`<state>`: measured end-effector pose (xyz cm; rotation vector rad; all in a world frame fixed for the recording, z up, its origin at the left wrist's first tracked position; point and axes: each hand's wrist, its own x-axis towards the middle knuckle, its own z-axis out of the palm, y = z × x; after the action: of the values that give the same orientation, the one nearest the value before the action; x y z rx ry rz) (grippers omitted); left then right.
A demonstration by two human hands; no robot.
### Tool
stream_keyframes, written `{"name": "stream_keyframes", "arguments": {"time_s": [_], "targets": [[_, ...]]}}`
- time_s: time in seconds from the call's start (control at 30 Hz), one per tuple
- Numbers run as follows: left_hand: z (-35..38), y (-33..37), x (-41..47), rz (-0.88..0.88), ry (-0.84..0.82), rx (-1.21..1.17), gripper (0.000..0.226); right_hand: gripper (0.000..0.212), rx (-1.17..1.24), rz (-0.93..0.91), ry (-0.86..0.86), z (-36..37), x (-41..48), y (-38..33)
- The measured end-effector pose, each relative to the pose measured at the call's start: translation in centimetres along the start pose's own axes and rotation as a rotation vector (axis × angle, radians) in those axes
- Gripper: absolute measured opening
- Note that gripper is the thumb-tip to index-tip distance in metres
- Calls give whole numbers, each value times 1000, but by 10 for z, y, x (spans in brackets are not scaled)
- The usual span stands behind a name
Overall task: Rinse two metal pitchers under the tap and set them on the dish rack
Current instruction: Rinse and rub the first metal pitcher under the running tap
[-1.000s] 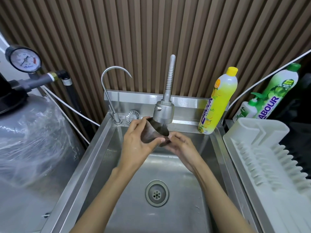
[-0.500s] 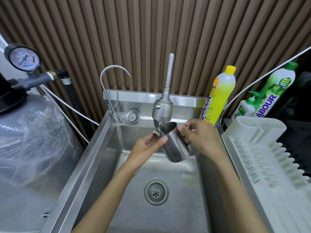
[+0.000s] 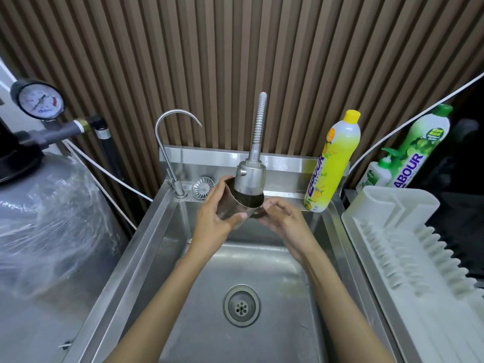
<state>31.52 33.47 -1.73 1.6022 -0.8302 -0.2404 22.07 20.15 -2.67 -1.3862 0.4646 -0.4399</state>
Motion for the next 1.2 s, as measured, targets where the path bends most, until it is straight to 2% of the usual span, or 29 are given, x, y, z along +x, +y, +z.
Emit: {"name": "stream_keyframes", "arguments": {"time_s": [0.1, 0.2, 0.27, 0.33, 0.43, 0.57, 0.63, 0.7, 0.77, 0.83, 0.93, 1.07, 1.13, 1.2], "targets": [[-16, 8, 3, -31, -38, 171, 75, 15, 15, 38, -45, 8, -8, 4], [-24, 14, 4, -99, -69, 364, 78, 12, -25, 59, -31, 8, -14, 2], [-25, 17, 3, -126, -98, 383, 80, 14, -64, 73, 5, 5, -16, -4], [-23, 17, 1, -166, -120, 349, 71, 19, -127, 107, 37, 0, -18, -12], [-16, 16, -2, -238, -185, 284, 42, 25, -255, 154, 69, -8, -21, -32], [-5, 5, -6, -307, -308, 47, 26, 24, -637, 64, 165, -15, -23, -56], [5, 0, -10, -295, -273, -80, 26, 30, -839, -19, 231, -13, -25, -62], [15, -1, -14, -249, -206, -164, 38, 28, -944, -71, 269, -6, -30, -66], [21, -3, -14, -211, -113, -228, 53, 19, -879, -108, 254, -5, -28, -64], [22, -8, -12, -190, 0, -246, 67, 13, -669, -121, 198, -6, -19, -54], [16, -7, -10, -54, 88, -85, 74, 9, -334, -68, 108, -7, -6, -32], [-2, 6, -5, 73, 24, 153, 73, 8, -4, 49, -4, -6, -4, -8], [-10, 10, -1, 60, -23, 273, 74, 10, 63, 100, -41, -4, -7, -2], [-15, 12, 1, 43, -39, 409, 65, 16, 65, 139, -36, -2, -10, 0]]}}
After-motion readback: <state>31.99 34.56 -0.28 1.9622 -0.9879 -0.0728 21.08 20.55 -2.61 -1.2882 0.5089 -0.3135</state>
